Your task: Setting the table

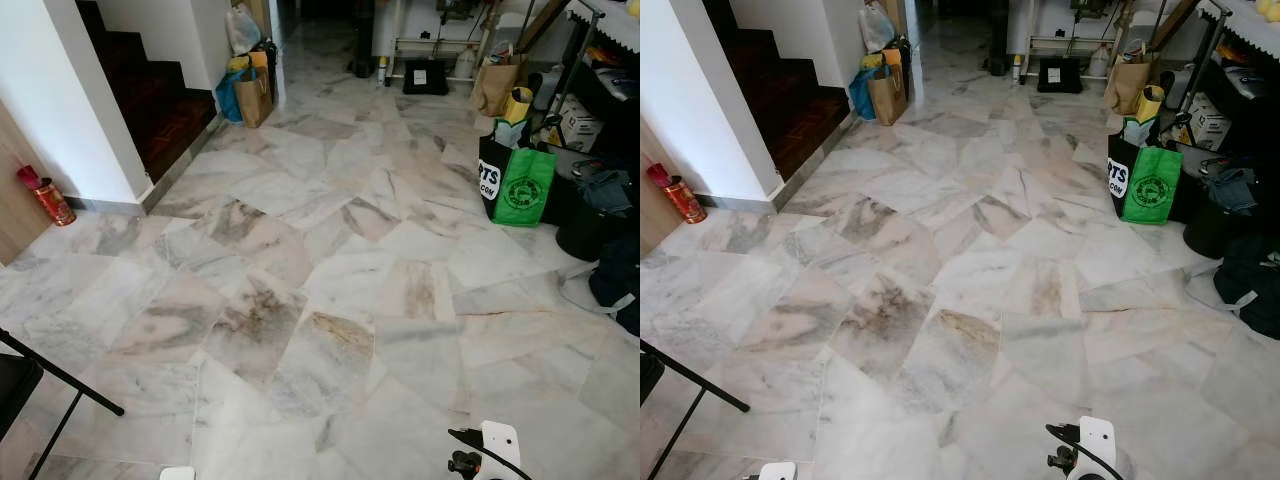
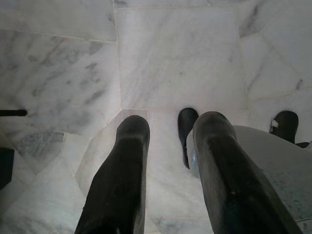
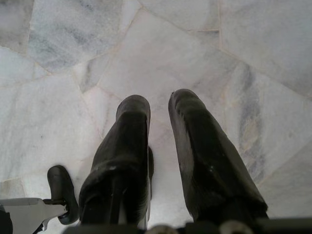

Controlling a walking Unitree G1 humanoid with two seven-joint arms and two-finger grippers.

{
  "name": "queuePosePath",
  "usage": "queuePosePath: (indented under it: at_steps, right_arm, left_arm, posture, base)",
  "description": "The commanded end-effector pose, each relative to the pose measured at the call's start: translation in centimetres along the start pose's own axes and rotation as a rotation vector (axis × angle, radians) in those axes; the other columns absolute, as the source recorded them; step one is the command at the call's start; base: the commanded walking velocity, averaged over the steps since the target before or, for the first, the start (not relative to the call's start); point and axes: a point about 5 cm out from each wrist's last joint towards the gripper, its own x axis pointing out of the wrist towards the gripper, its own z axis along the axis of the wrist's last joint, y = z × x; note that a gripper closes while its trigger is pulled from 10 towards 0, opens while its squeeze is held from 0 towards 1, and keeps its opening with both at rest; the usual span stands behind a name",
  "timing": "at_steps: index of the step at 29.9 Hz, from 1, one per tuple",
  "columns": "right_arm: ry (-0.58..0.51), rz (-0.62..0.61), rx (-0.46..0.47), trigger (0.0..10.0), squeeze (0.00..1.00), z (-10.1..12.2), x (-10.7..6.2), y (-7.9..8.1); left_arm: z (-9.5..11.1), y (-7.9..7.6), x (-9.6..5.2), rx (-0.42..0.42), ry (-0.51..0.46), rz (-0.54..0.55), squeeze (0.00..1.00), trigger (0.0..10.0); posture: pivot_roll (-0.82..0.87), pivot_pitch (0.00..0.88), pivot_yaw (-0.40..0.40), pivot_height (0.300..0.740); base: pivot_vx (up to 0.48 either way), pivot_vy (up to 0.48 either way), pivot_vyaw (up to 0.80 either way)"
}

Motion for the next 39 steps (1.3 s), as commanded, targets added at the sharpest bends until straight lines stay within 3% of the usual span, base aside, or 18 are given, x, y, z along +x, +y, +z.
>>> queuePosePath:
  at_steps: [1, 15, 18, 34, 39]
  right_arm:
    - [0.029, 0.096, -0.066, 10.0, 0.00, 2.0, 0.7, 2.1]
    - [0.029, 0.096, -0.066, 10.0, 0.00, 2.0, 0.7, 2.1]
    - [0.035, 0.084, -0.058, 10.0, 0.00, 1.9, 0.7, 1.5]
    - [0.042, 0.055, -0.066, 10.0, 0.00, 2.3, 0.6, 0.7]
    - [0.051, 0.050, -0.064, 10.0, 0.00, 2.2, 0.6, 0.3]
  left_arm:
    - [2.9, 0.0, 0.7, -0.113, -0.015, -0.020, 0.00, 10.0]
    - [2.9, 0.0, 0.7, -0.113, -0.015, -0.020, 0.00, 10.0]
    - [3.5, -1.2, 0.8, -0.120, -0.037, -0.040, 0.00, 10.0]
    - [3.2, -1.2, 0.8, -0.130, -0.032, -0.033, 0.00, 10.0]
    - [3.1, -0.9, 0.7, -0.127, -0.029, -0.030, 0.00, 10.0]
  posture:
    - [-0.02, 0.000, -0.024, 0.740]
    - [-0.02, 0.000, -0.024, 0.740]
    - [0.00, 0.000, -0.062, 0.740]
    - [0.02, 0.000, -0.059, 0.740]
    - [0.01, 0.004, -0.055, 0.740]
  base:
    - [0.000, 0.000, 0.00]
    - [0.000, 0.000, 0.00]
    - [0.000, 0.000, 0.00]
    - [0.000, 0.000, 0.00]
    - [0.000, 0.000, -0.80]
